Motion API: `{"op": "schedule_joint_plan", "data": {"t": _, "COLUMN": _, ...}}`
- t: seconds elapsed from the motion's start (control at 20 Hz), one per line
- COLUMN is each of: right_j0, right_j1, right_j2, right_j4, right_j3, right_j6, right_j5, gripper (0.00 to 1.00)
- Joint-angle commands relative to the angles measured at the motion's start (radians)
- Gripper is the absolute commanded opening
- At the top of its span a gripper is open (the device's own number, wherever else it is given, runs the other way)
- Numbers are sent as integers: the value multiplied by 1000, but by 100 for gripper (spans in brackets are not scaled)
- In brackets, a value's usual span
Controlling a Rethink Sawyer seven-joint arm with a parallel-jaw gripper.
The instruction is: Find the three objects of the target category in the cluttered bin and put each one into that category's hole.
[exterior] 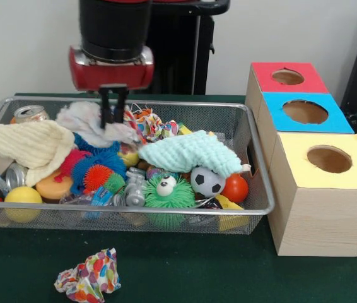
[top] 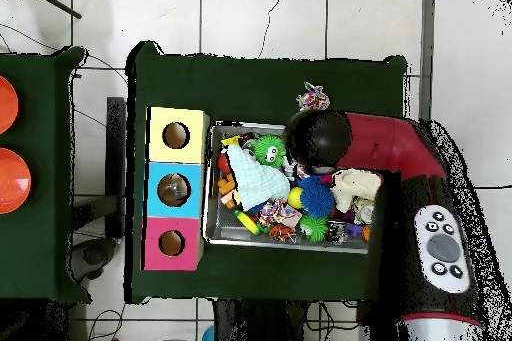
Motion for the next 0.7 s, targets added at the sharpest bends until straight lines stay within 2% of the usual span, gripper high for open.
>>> {"op": "schedule_joint_plan", "data": {"t": 0.05, "right_j0": 77, "right_j1": 104, "right_j2": -46, "right_j4": 87, "right_j3": 109, "right_j6": 442, "right_j5": -139, "gripper": 0}}
{"op": "schedule_joint_plan", "data": {"t": 0.3, "right_j0": 114, "right_j1": 120, "right_j2": -58, "right_j4": 143, "right_j3": 103, "right_j6": 480, "right_j5": -144, "gripper": 0}}
{"op": "schedule_joint_plan", "data": {"t": 0.7, "right_j0": 116, "right_j1": 127, "right_j2": -53, "right_j4": 144, "right_j3": 102, "right_j6": 447, "right_j5": -150, "gripper": 0}}
